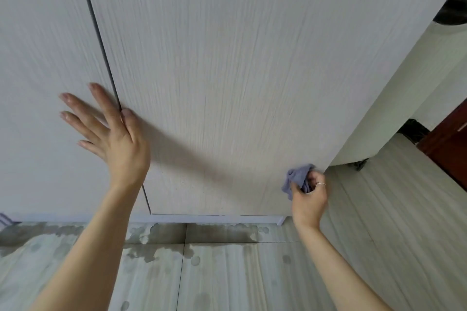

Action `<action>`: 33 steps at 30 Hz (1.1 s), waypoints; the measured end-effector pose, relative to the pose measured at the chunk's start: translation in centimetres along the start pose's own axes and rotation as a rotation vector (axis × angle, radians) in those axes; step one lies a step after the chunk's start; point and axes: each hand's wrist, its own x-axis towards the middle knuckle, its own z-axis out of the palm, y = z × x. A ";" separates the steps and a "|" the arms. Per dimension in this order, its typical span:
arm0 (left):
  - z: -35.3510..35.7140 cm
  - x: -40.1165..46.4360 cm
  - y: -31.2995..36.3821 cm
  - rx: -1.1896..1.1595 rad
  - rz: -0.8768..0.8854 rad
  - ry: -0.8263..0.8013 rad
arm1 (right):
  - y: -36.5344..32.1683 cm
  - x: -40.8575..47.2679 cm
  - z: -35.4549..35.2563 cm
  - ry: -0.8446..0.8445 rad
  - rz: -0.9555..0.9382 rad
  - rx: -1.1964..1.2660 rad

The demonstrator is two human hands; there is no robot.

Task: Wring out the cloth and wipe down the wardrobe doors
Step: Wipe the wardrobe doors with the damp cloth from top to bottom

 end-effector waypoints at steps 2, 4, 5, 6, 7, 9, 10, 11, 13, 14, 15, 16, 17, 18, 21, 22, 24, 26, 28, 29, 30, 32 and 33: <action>0.2 -0.1 0.0 -0.002 0.000 0.003 | -2.7 0.7 0.1 0.025 -0.038 0.123; 0.3 -0.2 0.0 -0.001 0.003 0.015 | -5.7 1.4 0.5 0.085 -0.125 0.210; 0.4 -0.2 0.0 -0.002 0.000 0.017 | -6.6 1.3 0.7 0.121 -0.166 0.234; 0.3 -0.2 0.0 -0.001 0.002 0.019 | -7.1 1.0 1.1 0.142 -0.191 0.244; 0.3 -0.2 0.1 0.000 0.002 0.018 | -6.9 0.4 1.6 0.142 -0.195 0.227; 0.3 0.0 -0.1 0.001 0.001 0.017 | -4.9 -1.8 2.7 0.081 -0.132 0.160; 0.3 -0.1 -0.2 0.002 -0.002 0.017 | -3.5 -3.0 3.0 0.043 -0.042 0.152; 0.3 -0.1 -0.2 0.002 -0.005 0.020 | -2.2 -3.9 3.2 0.015 0.105 0.176; 0.4 0.0 -0.2 0.001 -0.012 0.024 | -0.8 -5.0 3.5 0.005 0.489 0.324; 0.4 0.0 -0.2 0.001 -0.016 0.028 | -0.5 -5.1 3.7 0.022 0.642 0.371; 0.4 0.0 -0.2 0.001 -0.017 0.031 | -0.6 -5.0 4.0 0.045 0.731 0.382; 0.5 0.0 -0.2 -0.001 -0.017 0.035 | -1.2 -4.8 4.3 0.064 0.781 0.398; 0.5 0.0 -0.3 -0.003 -0.016 0.038 | -2.1 -4.7 4.6 0.066 0.793 0.433; 0.6 0.0 -0.3 -0.004 -0.014 0.043 | -3.6 -4.5 4.8 0.052 0.780 0.492; 0.8 0.1 -0.4 -0.002 -0.019 0.050 | -7.0 -3.4 4.9 -0.034 0.750 0.689; 0.8 0.1 -0.4 0.001 -0.021 0.051 | -7.4 -3.1 5.0 -0.050 0.771 0.747; 0.7 0.1 -0.4 0.003 -0.018 0.045 | -6.7 -3.5 5.2 -0.055 0.843 0.800; 0.7 0.0 -0.3 -0.001 -0.014 0.047 | -4.8 -4.9 5.3 -0.077 0.953 0.769; 0.6 0.0 -0.3 -0.001 -0.015 0.049 | -3.4 -6.4 5.1 -0.093 1.110 0.732; 0.7 0.0 -0.3 0.001 -0.017 0.047 | -3.1 -6.7 5.0 -0.095 1.157 0.725; 0.7 0.0 -0.3 0.002 -0.018 0.046 | -2.9 -6.7 5.0 -0.101 1.181 0.725; 0.7 0.0 -0.4 0.002 -0.020 0.046 | -3.5 -6.5 5.2 -0.160 1.157 0.712; 0.7 0.0 -0.4 0.002 -0.022 0.047 | -4.6 -6.4 5.3 -0.203 1.127 0.710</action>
